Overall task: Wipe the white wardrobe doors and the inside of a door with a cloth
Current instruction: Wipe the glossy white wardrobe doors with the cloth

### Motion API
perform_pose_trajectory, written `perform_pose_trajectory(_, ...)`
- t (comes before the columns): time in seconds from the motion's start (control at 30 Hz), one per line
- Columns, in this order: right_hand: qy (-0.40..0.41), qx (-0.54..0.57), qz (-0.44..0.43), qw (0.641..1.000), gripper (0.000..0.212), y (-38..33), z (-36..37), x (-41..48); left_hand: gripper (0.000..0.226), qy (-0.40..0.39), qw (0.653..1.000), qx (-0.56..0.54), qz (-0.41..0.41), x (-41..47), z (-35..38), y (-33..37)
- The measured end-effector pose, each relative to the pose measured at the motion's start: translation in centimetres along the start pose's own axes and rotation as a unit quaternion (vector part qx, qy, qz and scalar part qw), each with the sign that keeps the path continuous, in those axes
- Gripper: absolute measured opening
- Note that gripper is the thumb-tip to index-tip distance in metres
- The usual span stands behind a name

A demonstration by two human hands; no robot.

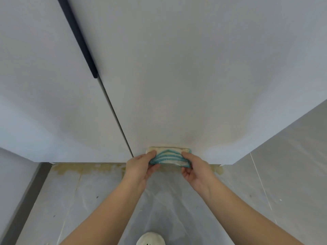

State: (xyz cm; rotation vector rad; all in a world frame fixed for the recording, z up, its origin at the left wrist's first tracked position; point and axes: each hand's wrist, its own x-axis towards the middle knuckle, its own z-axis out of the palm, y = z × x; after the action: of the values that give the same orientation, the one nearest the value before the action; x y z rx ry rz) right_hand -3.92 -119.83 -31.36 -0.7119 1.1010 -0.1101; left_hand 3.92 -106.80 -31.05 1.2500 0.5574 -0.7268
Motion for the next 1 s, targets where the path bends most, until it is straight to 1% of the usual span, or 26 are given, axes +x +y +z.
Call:
perform_pose_trajectory(0.1,-0.019,0.013,-0.012,1.0,0.006,-1.6,0.5,-2.7,0.013,-0.011,1.0,-0.01,0.027,-2.2,0.6,1.6)
perform_pose_trajectory(0.27,-0.057,0.025,-0.041,0.997,0.006,-4.5,1.2,-7.2,0.011,-0.039,0.997,-0.018,0.069,-6.0,1.7,4.4)
perform_pose_trajectory(0.53,-0.113,0.055,-0.102,0.987,0.003,-9.6,2.7,-14.1,0.014,-0.091,0.984,-0.027,0.152,-12.9,4.2,9.5)
perform_pose_trajectory(0.77,-0.166,0.089,-0.162,0.969,0.002,-13.8,4.3,-20.0,0.017,-0.138,0.963,-0.039,0.226,-19.0,6.3,13.9)
perform_pose_trajectory(0.9,-0.188,0.103,-0.198,0.956,0.008,-15.7,4.9,-22.5,0.012,-0.159,0.95,-0.056,0.263,-21.8,7.5,15.9)
perform_pose_trajectory(1.0,-0.218,0.107,-0.25,0.937,0.011,-16.9,5.3,-24.0,0.009,-0.182,0.931,-0.06,0.311,-23.7,8.4,17.0)
